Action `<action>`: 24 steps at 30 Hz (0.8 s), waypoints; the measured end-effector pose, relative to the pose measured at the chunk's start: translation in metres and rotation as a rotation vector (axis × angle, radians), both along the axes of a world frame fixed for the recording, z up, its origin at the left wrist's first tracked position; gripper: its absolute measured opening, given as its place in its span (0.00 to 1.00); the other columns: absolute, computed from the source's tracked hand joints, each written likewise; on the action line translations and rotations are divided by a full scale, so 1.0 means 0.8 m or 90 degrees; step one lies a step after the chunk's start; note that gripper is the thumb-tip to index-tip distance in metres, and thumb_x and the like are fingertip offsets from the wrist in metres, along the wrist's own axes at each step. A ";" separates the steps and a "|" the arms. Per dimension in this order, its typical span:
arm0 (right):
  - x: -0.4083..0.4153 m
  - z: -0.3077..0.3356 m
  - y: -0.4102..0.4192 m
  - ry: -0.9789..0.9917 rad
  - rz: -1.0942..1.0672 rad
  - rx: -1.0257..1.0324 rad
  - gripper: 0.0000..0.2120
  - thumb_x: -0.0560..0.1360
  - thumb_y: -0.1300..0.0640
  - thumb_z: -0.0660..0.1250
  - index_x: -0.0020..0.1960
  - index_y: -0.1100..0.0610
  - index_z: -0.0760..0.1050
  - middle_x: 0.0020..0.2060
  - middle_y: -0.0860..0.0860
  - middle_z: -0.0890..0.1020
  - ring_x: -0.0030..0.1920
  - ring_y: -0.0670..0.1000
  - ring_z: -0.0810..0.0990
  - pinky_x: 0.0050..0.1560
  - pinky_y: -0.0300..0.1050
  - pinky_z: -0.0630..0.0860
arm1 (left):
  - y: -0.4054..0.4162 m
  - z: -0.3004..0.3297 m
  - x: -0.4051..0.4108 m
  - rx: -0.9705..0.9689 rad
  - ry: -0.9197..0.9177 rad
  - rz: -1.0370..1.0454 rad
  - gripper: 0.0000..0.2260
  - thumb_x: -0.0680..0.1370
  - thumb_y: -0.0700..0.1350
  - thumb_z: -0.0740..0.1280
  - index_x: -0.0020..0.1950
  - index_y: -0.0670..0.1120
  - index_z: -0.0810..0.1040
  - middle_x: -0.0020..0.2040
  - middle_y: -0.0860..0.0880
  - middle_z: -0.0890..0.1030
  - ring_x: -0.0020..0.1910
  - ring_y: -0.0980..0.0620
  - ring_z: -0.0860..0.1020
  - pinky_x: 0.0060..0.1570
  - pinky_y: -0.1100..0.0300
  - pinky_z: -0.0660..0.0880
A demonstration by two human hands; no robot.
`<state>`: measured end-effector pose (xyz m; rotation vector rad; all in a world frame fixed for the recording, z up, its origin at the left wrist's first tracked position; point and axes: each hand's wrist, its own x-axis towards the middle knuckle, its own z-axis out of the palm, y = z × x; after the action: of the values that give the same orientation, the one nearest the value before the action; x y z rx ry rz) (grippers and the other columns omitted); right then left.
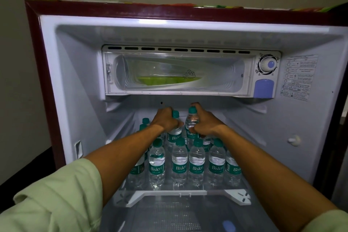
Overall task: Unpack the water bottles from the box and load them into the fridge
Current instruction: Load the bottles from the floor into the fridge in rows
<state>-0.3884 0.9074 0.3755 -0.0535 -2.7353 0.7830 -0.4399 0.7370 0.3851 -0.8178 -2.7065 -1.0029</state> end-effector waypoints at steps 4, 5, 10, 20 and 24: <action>-0.006 -0.010 0.000 -0.005 -0.024 0.004 0.38 0.71 0.57 0.76 0.71 0.45 0.57 0.54 0.51 0.77 0.45 0.49 0.79 0.36 0.38 0.75 | 0.001 -0.010 0.000 -0.023 -0.005 0.005 0.16 0.73 0.45 0.74 0.58 0.42 0.76 0.54 0.43 0.80 0.52 0.45 0.79 0.55 0.51 0.77; -0.007 -0.013 -0.001 -0.001 -0.031 0.009 0.37 0.71 0.57 0.76 0.71 0.45 0.57 0.54 0.51 0.77 0.46 0.50 0.79 0.37 0.38 0.74 | 0.002 -0.012 0.000 -0.038 -0.002 0.011 0.17 0.73 0.45 0.74 0.58 0.42 0.76 0.55 0.43 0.80 0.53 0.44 0.79 0.59 0.48 0.75; -0.010 -0.023 -0.009 0.010 -0.052 0.003 0.39 0.71 0.60 0.76 0.71 0.42 0.58 0.55 0.50 0.76 0.49 0.54 0.80 0.42 0.44 0.80 | 0.003 -0.019 0.001 -0.076 0.004 0.019 0.16 0.72 0.48 0.75 0.54 0.42 0.78 0.52 0.43 0.81 0.51 0.45 0.79 0.57 0.48 0.76; -0.015 -0.031 -0.013 -0.059 -0.071 -0.004 0.38 0.67 0.62 0.80 0.67 0.47 0.61 0.54 0.52 0.76 0.52 0.56 0.78 0.40 0.41 0.76 | 0.003 -0.033 -0.008 -0.096 -0.024 0.019 0.15 0.72 0.49 0.77 0.49 0.41 0.78 0.48 0.43 0.81 0.44 0.49 0.77 0.45 0.60 0.73; -0.020 -0.032 -0.017 -0.088 -0.079 0.004 0.39 0.68 0.62 0.79 0.69 0.48 0.60 0.55 0.53 0.75 0.53 0.56 0.77 0.38 0.40 0.74 | 0.006 -0.036 -0.010 -0.127 -0.002 0.022 0.17 0.73 0.48 0.75 0.57 0.39 0.80 0.54 0.42 0.82 0.51 0.46 0.80 0.51 0.58 0.76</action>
<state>-0.4043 0.8939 0.3496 -0.2824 -2.8300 0.7625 -0.4478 0.7416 0.3564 -0.7977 -2.8463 -0.7372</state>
